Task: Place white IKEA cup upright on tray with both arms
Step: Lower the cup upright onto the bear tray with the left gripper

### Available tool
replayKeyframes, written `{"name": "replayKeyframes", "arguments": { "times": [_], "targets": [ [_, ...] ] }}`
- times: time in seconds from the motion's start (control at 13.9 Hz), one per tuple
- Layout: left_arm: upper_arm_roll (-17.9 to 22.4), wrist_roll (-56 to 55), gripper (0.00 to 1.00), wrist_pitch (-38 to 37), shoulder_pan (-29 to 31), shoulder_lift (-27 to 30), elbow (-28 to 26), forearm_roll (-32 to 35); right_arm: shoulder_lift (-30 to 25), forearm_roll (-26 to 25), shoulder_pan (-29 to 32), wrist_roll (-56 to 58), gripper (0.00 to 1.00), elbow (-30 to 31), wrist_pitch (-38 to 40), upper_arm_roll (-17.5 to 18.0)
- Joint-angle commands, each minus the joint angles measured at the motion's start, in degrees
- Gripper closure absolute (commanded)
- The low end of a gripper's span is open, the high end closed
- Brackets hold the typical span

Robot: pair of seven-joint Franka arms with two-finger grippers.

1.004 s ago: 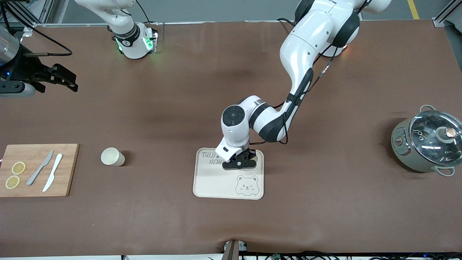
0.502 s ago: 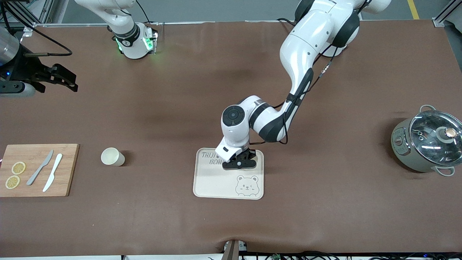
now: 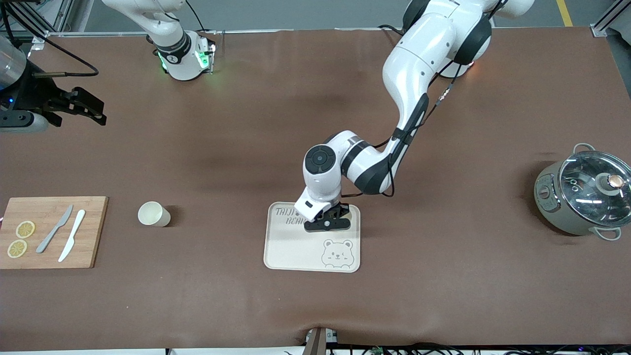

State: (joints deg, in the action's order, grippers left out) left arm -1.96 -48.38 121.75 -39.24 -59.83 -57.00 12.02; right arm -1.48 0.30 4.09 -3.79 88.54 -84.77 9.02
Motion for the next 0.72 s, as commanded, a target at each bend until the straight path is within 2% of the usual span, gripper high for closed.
{"name": "replayKeyframes", "arguments": {
  "times": [0.0, 0.36, 0.5, 0.57, 0.65],
  "targets": [
    [0.7, 0.8, 1.0, -1.3, -0.6, -1.1, 1.9, -1.7, 0.2, -1.1, -0.4, -0.2, 0.0, -0.5, 0.2, -0.1],
    [0.7, 0.8, 1.0, -1.4, -0.7, -1.0, 1.9, -1.7, 0.2, -1.1, -0.4, -0.2, 0.0, -0.4, 0.0, -0.1],
    [0.7, 0.8, 0.8, -1.4, -0.7, -1.1, 1.9, -1.7, 0.2, -1.1, -0.4, -0.2, 0.0, -0.5, 0.0, -0.1],
    [0.8, 0.8, 0.63, -1.3, -0.7, -1.1, 1.9, -1.7, 0.2, -1.1, -0.4, -0.2, 0.0, -0.4, 0.0, -0.1],
    [0.9, 0.8, 0.59, -1.3, -0.8, -1.1, 1.9, -1.7, 0.2, -1.1, -0.4, -0.2, 0.0, -0.4, 0.0, -0.1]
  ]
}}
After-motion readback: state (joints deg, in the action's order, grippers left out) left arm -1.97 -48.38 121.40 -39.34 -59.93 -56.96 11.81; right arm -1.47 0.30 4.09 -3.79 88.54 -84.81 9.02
